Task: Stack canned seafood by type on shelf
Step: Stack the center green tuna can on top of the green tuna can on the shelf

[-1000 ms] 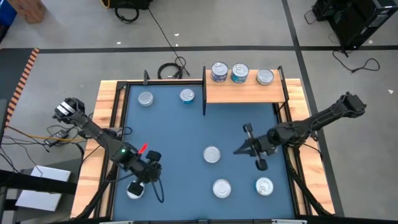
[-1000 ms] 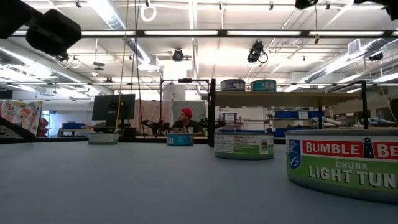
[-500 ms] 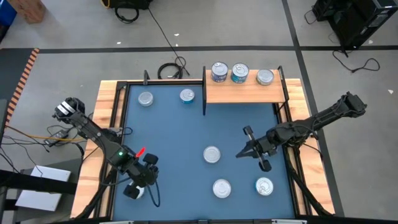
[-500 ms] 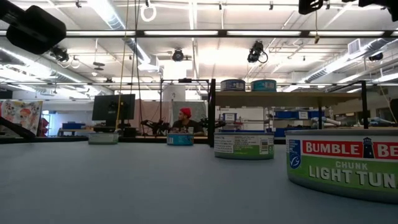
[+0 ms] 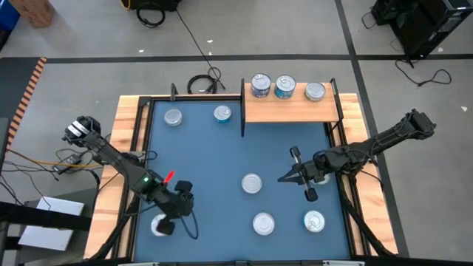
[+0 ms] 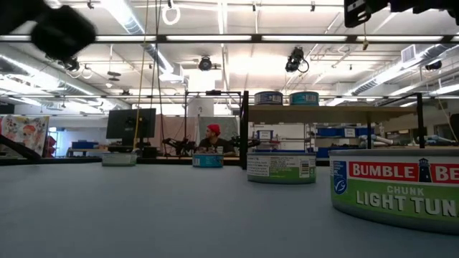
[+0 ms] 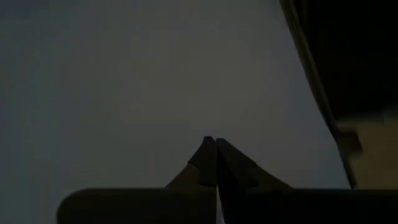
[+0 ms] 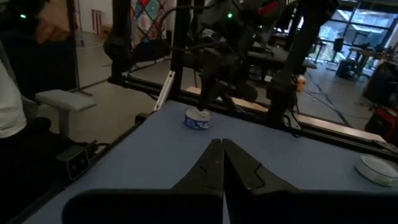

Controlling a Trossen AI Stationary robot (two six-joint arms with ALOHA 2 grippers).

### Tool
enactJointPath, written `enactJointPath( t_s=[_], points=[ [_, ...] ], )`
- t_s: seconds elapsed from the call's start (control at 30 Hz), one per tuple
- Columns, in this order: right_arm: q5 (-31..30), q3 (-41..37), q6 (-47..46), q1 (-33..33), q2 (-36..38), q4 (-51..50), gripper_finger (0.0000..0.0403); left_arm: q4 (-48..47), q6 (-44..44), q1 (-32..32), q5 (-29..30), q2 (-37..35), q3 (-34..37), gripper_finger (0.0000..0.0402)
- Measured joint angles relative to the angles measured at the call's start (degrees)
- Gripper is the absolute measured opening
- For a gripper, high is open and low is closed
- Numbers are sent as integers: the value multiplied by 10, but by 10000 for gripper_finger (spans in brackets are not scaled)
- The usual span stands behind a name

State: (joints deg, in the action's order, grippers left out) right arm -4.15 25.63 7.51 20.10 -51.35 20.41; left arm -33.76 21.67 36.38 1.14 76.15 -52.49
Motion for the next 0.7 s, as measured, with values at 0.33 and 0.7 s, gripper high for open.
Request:
enactJointPath(
  t_s=[0.33, 0.7],
  points=[
    [-8, 0, -2, 0, 0, -3, 4, 104, -187, -142, 10, 46, 0, 1],
    [-9, 0, -3, 0, 0, -9, 4, 289, -395, -186, 13, 113, -1, 4]
  ],
)
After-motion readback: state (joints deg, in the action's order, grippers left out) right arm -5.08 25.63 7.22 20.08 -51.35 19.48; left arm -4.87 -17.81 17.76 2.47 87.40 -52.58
